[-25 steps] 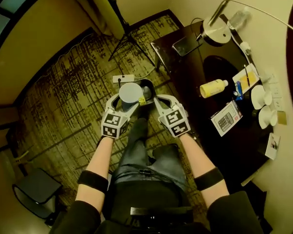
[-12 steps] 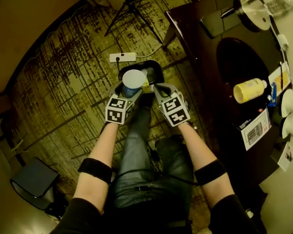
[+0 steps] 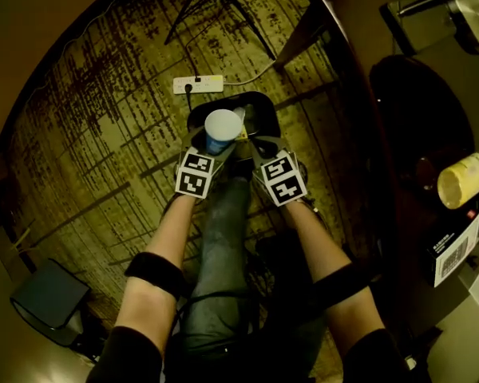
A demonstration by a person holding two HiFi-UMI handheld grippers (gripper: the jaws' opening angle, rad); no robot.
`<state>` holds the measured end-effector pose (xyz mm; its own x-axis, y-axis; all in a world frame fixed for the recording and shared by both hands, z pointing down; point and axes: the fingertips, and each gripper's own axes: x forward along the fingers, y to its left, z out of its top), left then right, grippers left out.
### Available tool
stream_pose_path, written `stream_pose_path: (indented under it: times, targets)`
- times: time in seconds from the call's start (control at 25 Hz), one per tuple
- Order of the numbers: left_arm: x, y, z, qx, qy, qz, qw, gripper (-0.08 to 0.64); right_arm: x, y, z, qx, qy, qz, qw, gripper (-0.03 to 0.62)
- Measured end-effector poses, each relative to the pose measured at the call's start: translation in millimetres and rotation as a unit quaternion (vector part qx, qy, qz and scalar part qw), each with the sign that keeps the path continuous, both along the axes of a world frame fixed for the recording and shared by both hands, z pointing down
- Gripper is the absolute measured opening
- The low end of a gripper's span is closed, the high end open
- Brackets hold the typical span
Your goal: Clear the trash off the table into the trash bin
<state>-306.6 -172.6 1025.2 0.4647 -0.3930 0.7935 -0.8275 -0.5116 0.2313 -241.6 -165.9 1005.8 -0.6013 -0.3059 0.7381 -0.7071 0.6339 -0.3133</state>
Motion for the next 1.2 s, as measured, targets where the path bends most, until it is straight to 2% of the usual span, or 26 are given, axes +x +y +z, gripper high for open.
stream_pose_path:
  times: [0.36,0.56,0.92,1.0,1.08,1.2]
  targets:
    - [7.6,0.3,50.2,-0.013,-0.018,0.028,0.9994,0.378,2.7,-4.2,43.7,-0.014,0.001,0.014,1.000,0.002]
    - [11.4,8.4,66.1,-0.039,-0.033,0.027,0.9983,0.441,11.0,-4.2,50.0,-0.018,0.004,0.020,1.000,0.002]
    - [22.2,18.5,46.0,-0.041,-0.033,0.030,0.9982,0.443,22.5,4.0,32.4,-0.021,0.003,0.033,0.999,0.002]
    - [21.8,19.0,28.7,-0.035,-0.033,0.029,0.9984,0.426,23.4,4.7,16.5,-0.019,0.001,0.040,0.999,0.002]
    - [20.5,19.0,2.5,-0.026,-0.032,0.021,0.9989,0.376,24.2,5.2,-7.7,-0.016,-0.004,0.046,0.999,0.002]
    - [20.3,20.3,-50.5,-0.005,-0.030,0.020,0.9993,0.219,28.6,5.6,-59.3,-0.009,-0.014,0.062,0.998,0.002]
